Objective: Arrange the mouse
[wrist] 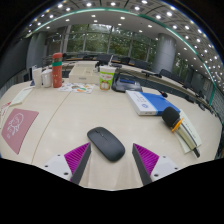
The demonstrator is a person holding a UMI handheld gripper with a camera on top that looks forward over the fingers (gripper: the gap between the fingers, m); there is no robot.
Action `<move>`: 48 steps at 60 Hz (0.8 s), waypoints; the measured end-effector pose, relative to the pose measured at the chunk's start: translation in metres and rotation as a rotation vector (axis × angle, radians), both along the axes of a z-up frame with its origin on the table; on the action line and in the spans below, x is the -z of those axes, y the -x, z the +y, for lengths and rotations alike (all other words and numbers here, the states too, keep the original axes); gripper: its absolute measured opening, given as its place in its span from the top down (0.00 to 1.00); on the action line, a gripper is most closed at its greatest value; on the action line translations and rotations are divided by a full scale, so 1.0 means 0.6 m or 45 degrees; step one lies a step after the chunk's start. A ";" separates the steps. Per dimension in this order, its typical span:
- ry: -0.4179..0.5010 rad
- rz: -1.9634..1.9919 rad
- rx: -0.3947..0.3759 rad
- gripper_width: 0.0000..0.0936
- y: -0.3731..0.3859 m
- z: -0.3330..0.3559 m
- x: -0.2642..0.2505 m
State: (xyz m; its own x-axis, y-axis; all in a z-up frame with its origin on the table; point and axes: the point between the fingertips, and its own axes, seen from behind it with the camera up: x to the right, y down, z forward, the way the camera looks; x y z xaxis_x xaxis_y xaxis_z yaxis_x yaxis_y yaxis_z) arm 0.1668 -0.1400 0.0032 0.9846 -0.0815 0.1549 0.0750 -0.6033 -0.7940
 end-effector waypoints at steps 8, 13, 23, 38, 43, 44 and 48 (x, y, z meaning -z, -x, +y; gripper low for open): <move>0.006 0.029 -0.025 0.11 -0.004 0.045 0.011; 0.001 0.030 -0.037 0.14 -0.006 0.067 0.013; 0.010 0.101 -0.054 0.40 0.008 0.095 0.024; -0.006 0.054 -0.045 0.59 0.010 0.099 0.025; 0.010 0.038 0.014 0.62 0.005 0.094 0.022; 0.011 0.032 0.027 0.62 0.006 0.092 0.018; -0.032 0.007 0.078 0.63 0.016 0.087 -0.023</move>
State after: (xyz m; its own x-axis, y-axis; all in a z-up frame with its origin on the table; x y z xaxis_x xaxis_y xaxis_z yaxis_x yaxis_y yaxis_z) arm 0.1574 -0.0877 0.0170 0.9784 -0.1456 0.1467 0.0340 -0.5866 -0.8091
